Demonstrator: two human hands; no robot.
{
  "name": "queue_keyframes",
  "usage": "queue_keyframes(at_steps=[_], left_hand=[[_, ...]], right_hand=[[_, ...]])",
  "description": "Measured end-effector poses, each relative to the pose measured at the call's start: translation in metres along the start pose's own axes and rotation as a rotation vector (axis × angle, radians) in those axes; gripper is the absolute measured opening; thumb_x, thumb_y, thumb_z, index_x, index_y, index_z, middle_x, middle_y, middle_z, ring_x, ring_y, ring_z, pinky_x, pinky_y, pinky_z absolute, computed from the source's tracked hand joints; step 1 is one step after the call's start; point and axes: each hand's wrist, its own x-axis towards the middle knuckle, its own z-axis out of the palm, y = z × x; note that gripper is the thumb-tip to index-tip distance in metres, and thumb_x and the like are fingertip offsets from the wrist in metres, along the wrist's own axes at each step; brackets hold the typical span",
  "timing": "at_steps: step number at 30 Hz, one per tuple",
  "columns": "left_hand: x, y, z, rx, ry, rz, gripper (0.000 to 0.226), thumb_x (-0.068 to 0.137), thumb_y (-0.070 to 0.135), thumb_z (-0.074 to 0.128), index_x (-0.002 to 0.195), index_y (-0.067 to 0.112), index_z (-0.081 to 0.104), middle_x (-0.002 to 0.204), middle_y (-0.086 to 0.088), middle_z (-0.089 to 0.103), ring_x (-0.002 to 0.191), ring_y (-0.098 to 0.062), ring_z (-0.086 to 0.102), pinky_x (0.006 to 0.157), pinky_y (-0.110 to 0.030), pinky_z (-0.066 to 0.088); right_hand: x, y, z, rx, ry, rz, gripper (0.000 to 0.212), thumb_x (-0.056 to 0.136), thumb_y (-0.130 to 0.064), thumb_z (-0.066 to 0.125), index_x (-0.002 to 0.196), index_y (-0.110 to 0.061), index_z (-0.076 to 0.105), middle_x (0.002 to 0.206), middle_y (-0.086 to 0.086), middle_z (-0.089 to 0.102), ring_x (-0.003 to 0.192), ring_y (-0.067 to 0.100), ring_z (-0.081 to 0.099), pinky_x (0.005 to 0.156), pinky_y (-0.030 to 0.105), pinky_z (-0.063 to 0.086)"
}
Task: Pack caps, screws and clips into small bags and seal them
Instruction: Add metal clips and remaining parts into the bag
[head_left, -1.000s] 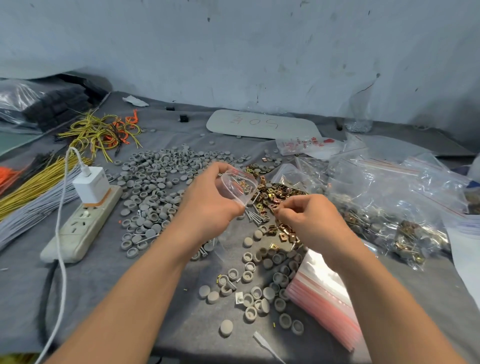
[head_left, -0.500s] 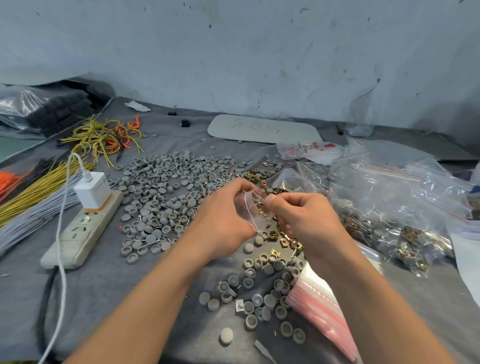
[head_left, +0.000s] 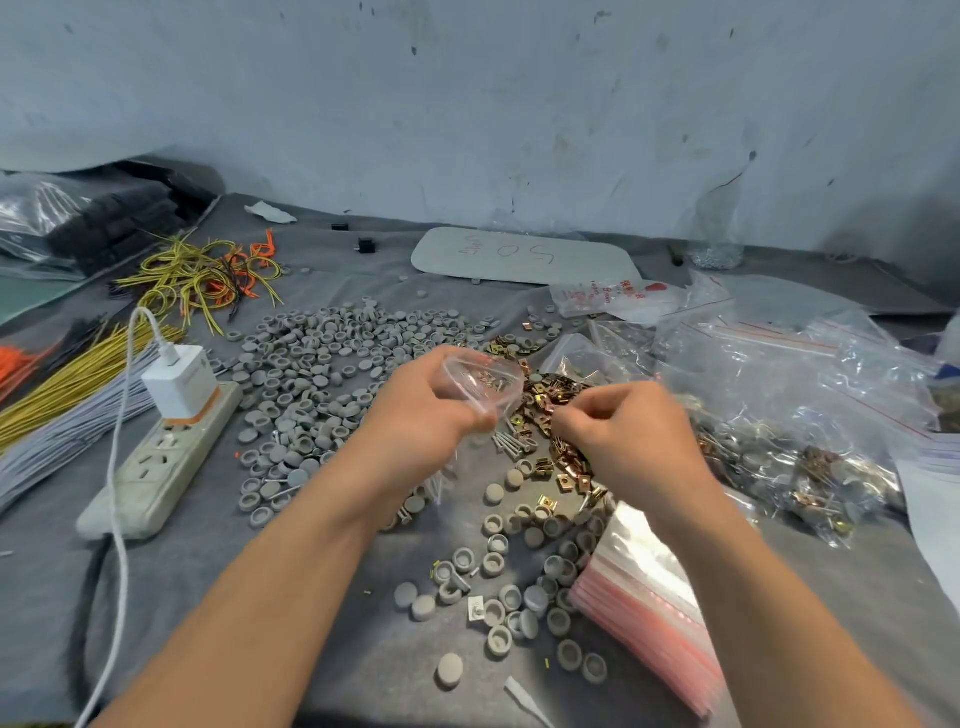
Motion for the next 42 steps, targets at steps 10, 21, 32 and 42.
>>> queue_keyframes(at_steps=[10, 21, 32, 42], left_hand=[[0.0, 0.01, -0.023, -0.796, -0.12, -0.006, 0.017, 0.082, 0.012, 0.064, 0.091, 0.01, 0.079, 0.085, -0.006, 0.07, 0.08, -0.019, 0.068, 0.086, -0.037, 0.06], [-0.003, 0.014, -0.034, -1.112, -0.308, 0.047, 0.04, 0.09, 0.014, 0.052, 0.13, 0.011, 0.056, 0.088, 0.0, 0.063, 0.079, -0.016, 0.062, 0.092, -0.035, 0.052], [-0.003, 0.015, -0.034, -1.12, -0.281, 0.036, 0.041, 0.086, 0.012, 0.053, 0.127, 0.011, 0.057, 0.087, -0.001, 0.063, 0.078, -0.017, 0.062, 0.09, -0.036, 0.054], [-0.009, 0.02, -0.027, -0.985, -0.146, 0.01, 0.045, 0.082, 0.009, 0.056, 0.126, 0.006, 0.064, 0.086, -0.004, 0.068, 0.078, -0.019, 0.065, 0.093, -0.041, 0.051]], right_hand=[[-0.002, -0.004, 0.036, 0.164, -0.302, -0.004, 0.05, 0.093, -0.003, 0.061, 0.137, -0.027, 0.065, 0.125, -0.009, 0.069, 0.113, 0.01, 0.067, 0.093, 0.027, 0.055], [-0.012, -0.02, 0.023, 0.968, -0.888, 0.21, 0.031, 0.084, 0.007, 0.066, 0.114, -0.001, 0.072, 0.094, 0.021, 0.068, 0.078, 0.028, 0.069, 0.07, 0.031, 0.062], [-0.011, -0.016, 0.025, 0.93, -0.799, 0.139, 0.028, 0.086, 0.012, 0.063, 0.093, -0.01, 0.08, 0.092, 0.015, 0.071, 0.077, 0.023, 0.067, 0.071, 0.028, 0.058], [-0.009, -0.015, 0.028, 0.863, -0.688, 0.123, 0.042, 0.069, 0.02, 0.069, 0.08, -0.018, 0.083, 0.085, 0.009, 0.074, 0.065, 0.013, 0.064, 0.071, 0.029, 0.047]])
